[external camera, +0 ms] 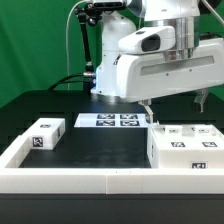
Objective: Assemble cabinet
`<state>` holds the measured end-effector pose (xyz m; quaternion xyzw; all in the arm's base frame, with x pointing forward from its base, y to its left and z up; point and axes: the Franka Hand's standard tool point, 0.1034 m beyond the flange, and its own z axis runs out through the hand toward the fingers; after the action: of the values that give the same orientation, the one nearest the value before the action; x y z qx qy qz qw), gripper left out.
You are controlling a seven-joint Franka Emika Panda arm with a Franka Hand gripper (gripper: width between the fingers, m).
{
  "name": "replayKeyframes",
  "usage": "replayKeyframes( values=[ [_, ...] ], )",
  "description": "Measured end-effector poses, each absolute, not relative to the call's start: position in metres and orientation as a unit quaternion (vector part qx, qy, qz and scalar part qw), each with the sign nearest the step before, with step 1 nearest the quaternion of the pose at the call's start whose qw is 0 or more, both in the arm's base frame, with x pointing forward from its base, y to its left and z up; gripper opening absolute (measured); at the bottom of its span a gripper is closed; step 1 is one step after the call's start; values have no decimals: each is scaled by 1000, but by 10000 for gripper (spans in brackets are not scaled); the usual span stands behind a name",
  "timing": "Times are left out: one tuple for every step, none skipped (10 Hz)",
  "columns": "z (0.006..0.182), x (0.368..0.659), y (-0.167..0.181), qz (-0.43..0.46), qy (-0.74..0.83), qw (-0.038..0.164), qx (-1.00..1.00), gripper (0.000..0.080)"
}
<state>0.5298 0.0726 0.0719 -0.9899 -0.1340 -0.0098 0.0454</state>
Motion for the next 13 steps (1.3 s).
replayKeyframes(
  values=[
    [70, 524, 78, -10, -85, 45, -995, 796],
    [69, 516, 83, -9, -52, 44, -998, 796],
    [69, 510, 86, -8, -36, 42, -998, 796],
    [68, 506, 92, -9, 1, 42, -999, 796],
    [64, 501, 93, -10, 16, 44, -999, 796],
    [61, 501, 85, -16, 57, 57, -997, 796],
    [62, 501, 90, -17, 53, 58, -997, 796],
    [62, 501, 91, -17, 48, 58, -997, 796],
    [60, 500, 91, -16, 46, 57, -997, 796],
    [52, 492, 96, -15, 25, 48, -998, 796],
    [48, 488, 102, -13, 9, 36, -999, 796],
    [46, 487, 102, -14, 14, 31, -999, 796],
    [40, 486, 92, -21, 27, 30, -999, 796]
  ],
)
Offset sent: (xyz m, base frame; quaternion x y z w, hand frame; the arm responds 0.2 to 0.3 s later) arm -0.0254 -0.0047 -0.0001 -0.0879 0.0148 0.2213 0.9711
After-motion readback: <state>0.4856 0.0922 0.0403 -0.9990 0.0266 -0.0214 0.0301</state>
